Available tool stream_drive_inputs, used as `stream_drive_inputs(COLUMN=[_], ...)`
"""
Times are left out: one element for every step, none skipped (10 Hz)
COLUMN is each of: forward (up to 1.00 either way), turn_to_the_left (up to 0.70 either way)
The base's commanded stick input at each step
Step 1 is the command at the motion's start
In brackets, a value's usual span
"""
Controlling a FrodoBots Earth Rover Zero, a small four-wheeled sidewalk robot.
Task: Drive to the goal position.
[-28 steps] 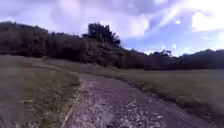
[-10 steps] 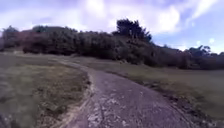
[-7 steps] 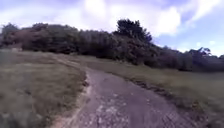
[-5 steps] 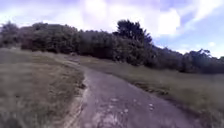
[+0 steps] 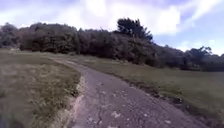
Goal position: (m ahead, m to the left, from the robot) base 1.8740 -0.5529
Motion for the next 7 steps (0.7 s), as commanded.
stream_drive_inputs(forward=[1.0,1.0,1.0,1.0,1.0,1.0,1.0], turn_to_the_left=[0.0,0.0,0.0,0.0,0.0,0.0,0.0])
